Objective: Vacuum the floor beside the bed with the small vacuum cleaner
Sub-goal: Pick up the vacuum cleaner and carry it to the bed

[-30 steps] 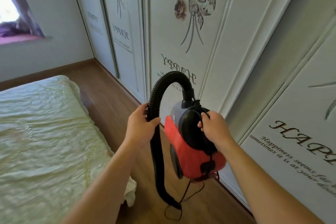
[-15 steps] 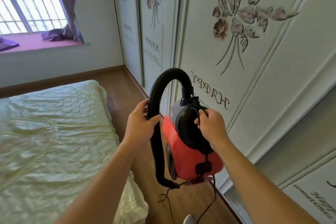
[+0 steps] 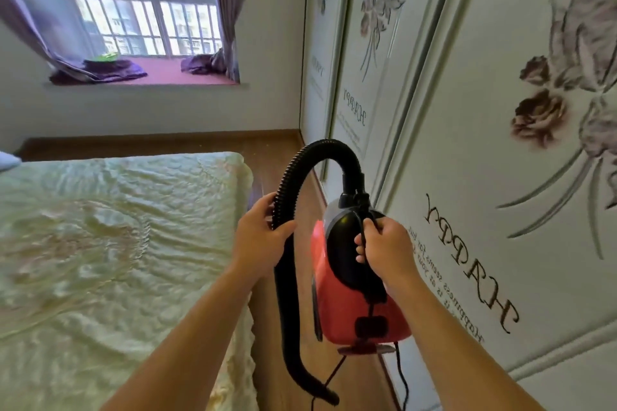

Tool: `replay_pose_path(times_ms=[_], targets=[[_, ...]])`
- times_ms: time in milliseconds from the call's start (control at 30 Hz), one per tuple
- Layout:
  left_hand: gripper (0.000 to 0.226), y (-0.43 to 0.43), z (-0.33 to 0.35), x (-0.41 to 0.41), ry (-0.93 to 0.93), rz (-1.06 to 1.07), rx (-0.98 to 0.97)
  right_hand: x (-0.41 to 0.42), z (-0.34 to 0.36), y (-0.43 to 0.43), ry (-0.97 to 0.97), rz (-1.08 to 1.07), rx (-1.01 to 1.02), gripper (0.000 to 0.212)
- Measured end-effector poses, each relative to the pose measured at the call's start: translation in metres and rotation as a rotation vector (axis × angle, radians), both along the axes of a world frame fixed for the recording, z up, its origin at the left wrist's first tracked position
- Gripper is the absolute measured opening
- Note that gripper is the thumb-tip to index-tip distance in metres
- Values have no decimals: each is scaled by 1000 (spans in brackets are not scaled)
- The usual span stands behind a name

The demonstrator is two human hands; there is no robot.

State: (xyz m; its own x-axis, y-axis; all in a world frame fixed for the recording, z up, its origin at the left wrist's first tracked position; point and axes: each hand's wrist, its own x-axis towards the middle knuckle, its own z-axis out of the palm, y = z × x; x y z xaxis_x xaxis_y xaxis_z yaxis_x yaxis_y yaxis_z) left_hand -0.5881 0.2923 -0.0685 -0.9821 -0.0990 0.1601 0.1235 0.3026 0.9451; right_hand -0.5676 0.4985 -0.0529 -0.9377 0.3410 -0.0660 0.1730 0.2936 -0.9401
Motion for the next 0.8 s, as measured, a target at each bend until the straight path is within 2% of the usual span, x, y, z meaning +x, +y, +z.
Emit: replay_pose_path(times_ms=[233, 433, 800], targets=[[46, -9, -9, -112, -23, 80, 9, -133, -11, -3, -23, 90, -22, 25], [47, -13, -22, -231, -28, 56, 9, -250, -30, -13, -50, 84, -3, 28], [44, -31, -5, -426, -5, 103, -17, -451, -11, -27, -4, 135, -43, 23]])
